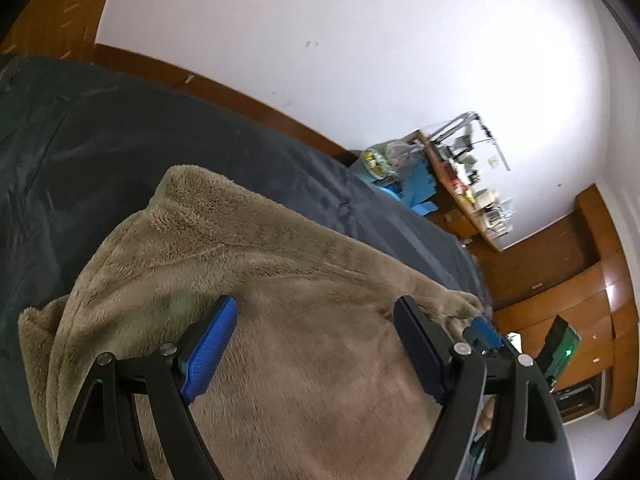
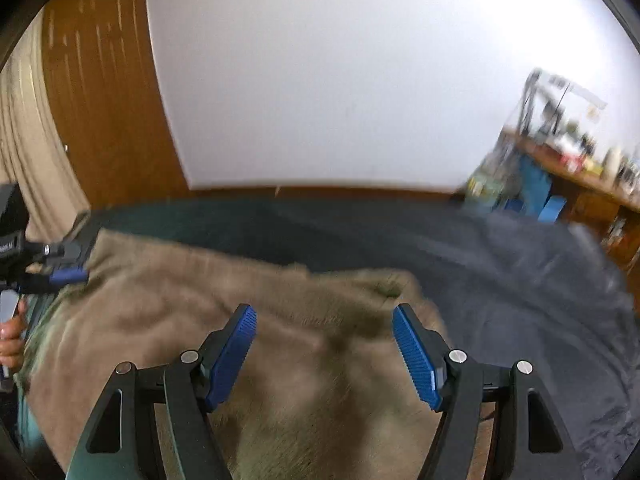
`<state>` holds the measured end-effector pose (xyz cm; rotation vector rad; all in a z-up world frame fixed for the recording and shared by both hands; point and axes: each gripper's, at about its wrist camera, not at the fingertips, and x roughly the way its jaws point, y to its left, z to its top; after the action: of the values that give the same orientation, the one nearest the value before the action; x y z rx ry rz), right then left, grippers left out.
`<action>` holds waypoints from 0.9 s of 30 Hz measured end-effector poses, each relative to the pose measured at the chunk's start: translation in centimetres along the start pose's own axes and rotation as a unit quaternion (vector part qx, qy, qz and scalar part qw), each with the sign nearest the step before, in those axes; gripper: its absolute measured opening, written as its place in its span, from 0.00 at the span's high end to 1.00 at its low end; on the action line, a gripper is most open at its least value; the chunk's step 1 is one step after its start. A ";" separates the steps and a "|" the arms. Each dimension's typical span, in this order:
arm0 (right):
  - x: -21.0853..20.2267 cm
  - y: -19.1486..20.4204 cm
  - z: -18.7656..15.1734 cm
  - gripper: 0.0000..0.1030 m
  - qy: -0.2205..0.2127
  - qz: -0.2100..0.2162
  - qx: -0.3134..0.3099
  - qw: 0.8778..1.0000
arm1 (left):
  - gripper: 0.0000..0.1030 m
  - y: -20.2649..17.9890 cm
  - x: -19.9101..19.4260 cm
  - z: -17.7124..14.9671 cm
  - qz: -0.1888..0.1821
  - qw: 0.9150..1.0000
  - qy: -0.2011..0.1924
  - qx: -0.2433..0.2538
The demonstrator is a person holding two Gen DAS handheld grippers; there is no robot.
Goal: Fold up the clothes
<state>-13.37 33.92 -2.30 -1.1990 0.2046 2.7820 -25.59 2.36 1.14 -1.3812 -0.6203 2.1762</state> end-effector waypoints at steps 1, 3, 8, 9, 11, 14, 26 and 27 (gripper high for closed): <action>0.7 0.0 0.0 0.30 0.011 0.003 0.003 1.000 | 0.19 0.8 0.7 0.3 0.009 1.000 0.003 -0.015; 2.3 -0.2 -0.1 0.30 0.024 -0.003 0.006 1.000 | 0.19 2.1 1.9 0.7 0.025 0.999 0.010 -0.041; 6.1 -1.7 0.5 0.28 0.069 -0.011 0.027 0.997 | 0.19 3.5 2.3 0.2 0.015 0.999 0.007 -0.040; 6.3 -1.6 0.5 0.27 0.071 -0.011 0.023 0.997 | 0.19 3.2 2.4 0.1 0.022 0.999 0.006 -0.029; 6.4 -1.8 0.8 0.26 0.075 -0.017 0.007 0.997 | 0.19 2.5 3.0 -0.1 0.034 0.999 0.004 -0.011; 6.0 -1.3 0.3 0.24 0.074 -0.030 -0.022 0.997 | 0.19 2.0 3.2 -0.3 0.045 0.999 -0.001 0.005; 3.2 -1.1 1.4 0.24 0.024 -0.057 0.003 0.998 | 0.19 0.3 0.8 -1.6 0.060 0.998 -0.006 0.035; 3.5 -1.2 1.8 0.24 0.028 -0.052 0.012 0.998 | 0.19 0.4 1.1 -1.3 0.067 0.997 -0.008 0.035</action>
<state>-16.90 35.51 -3.73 -1.2449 0.1737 2.6530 -24.85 2.91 -0.39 -1.4065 -0.4643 2.2926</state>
